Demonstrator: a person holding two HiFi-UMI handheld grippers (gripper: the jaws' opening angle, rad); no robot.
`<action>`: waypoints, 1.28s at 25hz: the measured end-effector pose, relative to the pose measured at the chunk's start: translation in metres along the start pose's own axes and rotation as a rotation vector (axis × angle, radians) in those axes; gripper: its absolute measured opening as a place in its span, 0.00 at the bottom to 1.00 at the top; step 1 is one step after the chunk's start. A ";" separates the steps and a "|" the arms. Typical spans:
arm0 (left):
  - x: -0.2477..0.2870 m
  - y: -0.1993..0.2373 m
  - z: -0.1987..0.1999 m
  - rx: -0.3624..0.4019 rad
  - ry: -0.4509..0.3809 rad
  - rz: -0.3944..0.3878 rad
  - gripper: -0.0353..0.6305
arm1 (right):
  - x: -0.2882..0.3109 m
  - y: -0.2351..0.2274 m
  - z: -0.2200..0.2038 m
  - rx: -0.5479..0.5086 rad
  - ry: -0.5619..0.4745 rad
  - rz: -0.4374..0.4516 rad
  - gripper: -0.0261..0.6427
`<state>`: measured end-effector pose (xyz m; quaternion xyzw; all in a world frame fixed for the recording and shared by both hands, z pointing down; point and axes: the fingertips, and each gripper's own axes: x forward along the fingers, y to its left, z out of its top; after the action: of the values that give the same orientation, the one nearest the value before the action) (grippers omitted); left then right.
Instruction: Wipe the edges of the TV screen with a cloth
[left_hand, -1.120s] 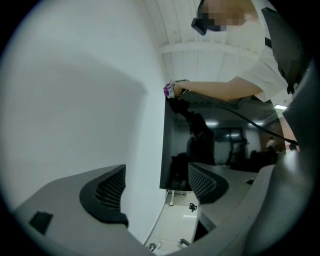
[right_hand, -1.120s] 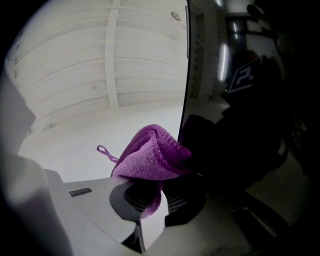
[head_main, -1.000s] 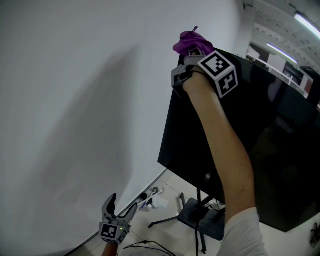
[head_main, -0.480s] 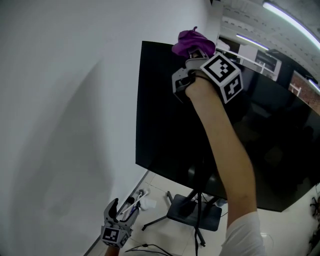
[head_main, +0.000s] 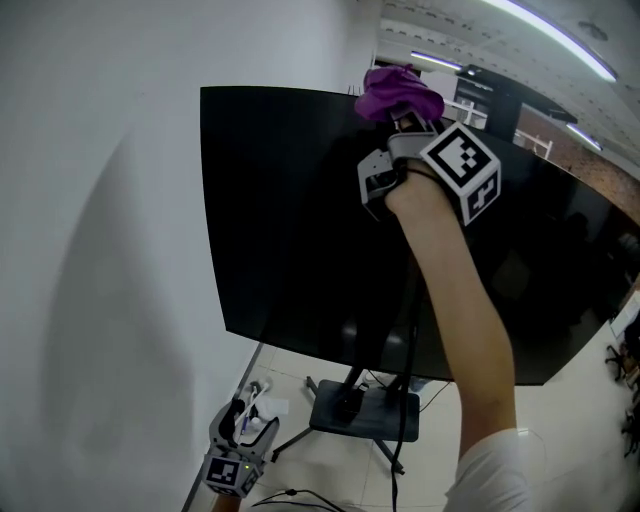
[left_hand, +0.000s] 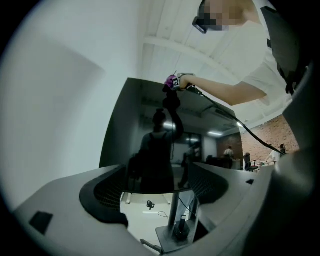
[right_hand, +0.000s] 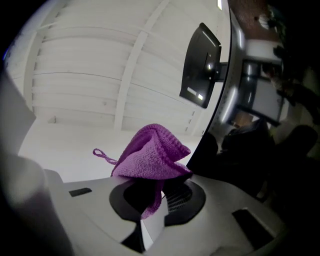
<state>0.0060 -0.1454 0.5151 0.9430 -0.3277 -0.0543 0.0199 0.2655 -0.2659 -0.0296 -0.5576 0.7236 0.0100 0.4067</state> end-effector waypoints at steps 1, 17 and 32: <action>0.008 -0.002 0.004 -0.023 0.002 -0.018 0.61 | -0.003 -0.007 0.006 -0.016 -0.010 -0.013 0.12; 0.075 -0.079 -0.014 -0.016 0.034 -0.312 0.61 | -0.120 -0.104 0.170 -0.229 -0.203 -0.239 0.12; 0.095 -0.151 -0.038 -0.023 0.055 -0.363 0.61 | -0.266 -0.176 0.329 -0.398 -0.325 -0.424 0.12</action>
<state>0.1779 -0.0858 0.5335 0.9875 -0.1510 -0.0351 0.0296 0.6115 0.0335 -0.0129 -0.7555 0.5008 0.1552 0.3929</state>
